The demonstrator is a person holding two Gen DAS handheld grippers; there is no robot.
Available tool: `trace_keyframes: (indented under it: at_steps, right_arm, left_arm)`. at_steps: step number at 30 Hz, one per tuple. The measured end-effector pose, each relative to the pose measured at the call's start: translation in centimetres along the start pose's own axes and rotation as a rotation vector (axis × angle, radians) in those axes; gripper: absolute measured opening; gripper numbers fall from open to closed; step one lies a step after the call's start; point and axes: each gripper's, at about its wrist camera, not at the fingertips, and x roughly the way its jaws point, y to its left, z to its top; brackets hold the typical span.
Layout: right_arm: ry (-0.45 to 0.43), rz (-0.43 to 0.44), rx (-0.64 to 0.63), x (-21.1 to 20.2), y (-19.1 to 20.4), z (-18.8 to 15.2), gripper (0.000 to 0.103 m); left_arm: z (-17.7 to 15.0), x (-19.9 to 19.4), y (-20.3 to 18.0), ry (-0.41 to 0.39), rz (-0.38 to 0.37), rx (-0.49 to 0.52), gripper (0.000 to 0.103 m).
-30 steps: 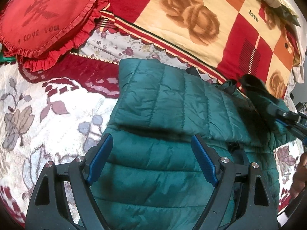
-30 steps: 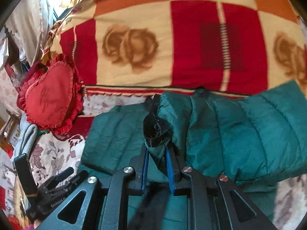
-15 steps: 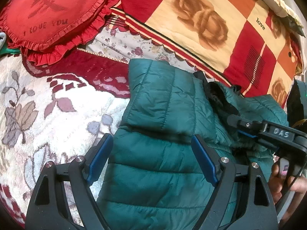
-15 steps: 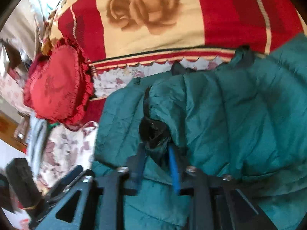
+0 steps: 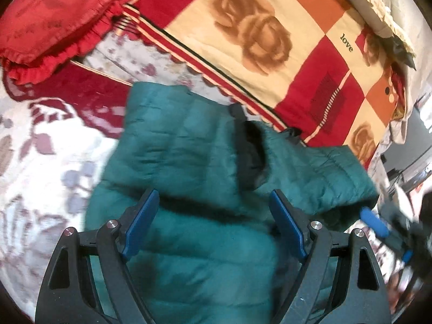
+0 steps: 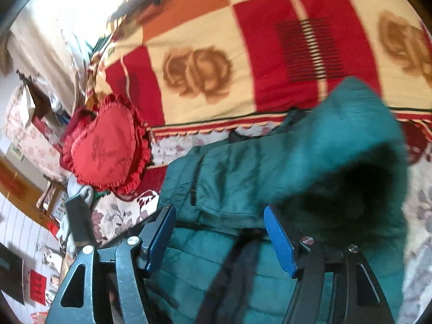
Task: Fold large clothes
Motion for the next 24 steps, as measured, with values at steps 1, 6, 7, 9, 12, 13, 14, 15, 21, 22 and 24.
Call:
trace_keyframes:
  at_steps: [1, 6, 7, 9, 12, 13, 14, 15, 21, 22, 24]
  right_arm:
    - [-0.012, -0.004, 0.009, -1.0, -0.6, -0.1, 0.068]
    - [-0.056, -0.023, 0.059, -4.4, -3.9, -0.8, 0.07]
    - [-0.061, -0.024, 0.073, -4.8, -4.6, -1.0, 0.07]
    - [-0.068, -0.027, 0.091, -5.4, -5.6, -1.3, 0.07]
    - [-0.085, -0.048, 0.105, -6.0, -6.8, -1.5, 0.07]
    - [-0.095, -0.055, 0.112, -6.2, -7.2, -1.4, 0.07]
    - [-0.102, -0.059, 0.118, -6.4, -7.5, -1.3, 0.07]
    - [-0.113, -0.071, 0.128, -6.5, -7.8, -1.1, 0.07]
    - [-0.162, -0.166, 0.206, -6.2, -8.9, 0.0, 0.07]
    - [-0.158, -0.166, 0.212, -5.9, -8.9, 0.2, 0.07]
    - [-0.143, -0.171, 0.211, -4.8, -8.6, 0.4, 0.07]
  left_arm:
    - [0.3, 0.9, -0.8, 0.012, 0.001, -0.005, 0.084]
    - [0.6, 4.2, -3.6, 0.036, 0.051, 0.016, 0.084]
    - [0.6, 5.0, -4.1, 0.04, 0.073, 0.029, 0.084]
    - [0.6, 5.8, -4.7, 0.045, 0.093, 0.042, 0.084]
    - [0.7, 6.1, -5.2, 0.044, 0.042, 0.06, 0.057]
    - [0.8, 6.1, -5.1, 0.061, 0.025, 0.055, 0.035]
    - [1.0, 6.1, -5.0, 0.077, 0.016, 0.047, 0.027]
    - [1.2, 5.9, -4.8, 0.077, 0.005, 0.039, 0.023]
    - [3.3, 1.0, -2.0, -0.032, 0.011, 0.037, 0.01]
    - [3.8, 0.0, -0.9, -0.052, 0.018, 0.03, 0.01]
    - [4.2, -1.1, 0.5, -0.08, 0.044, 0.035, 0.01]
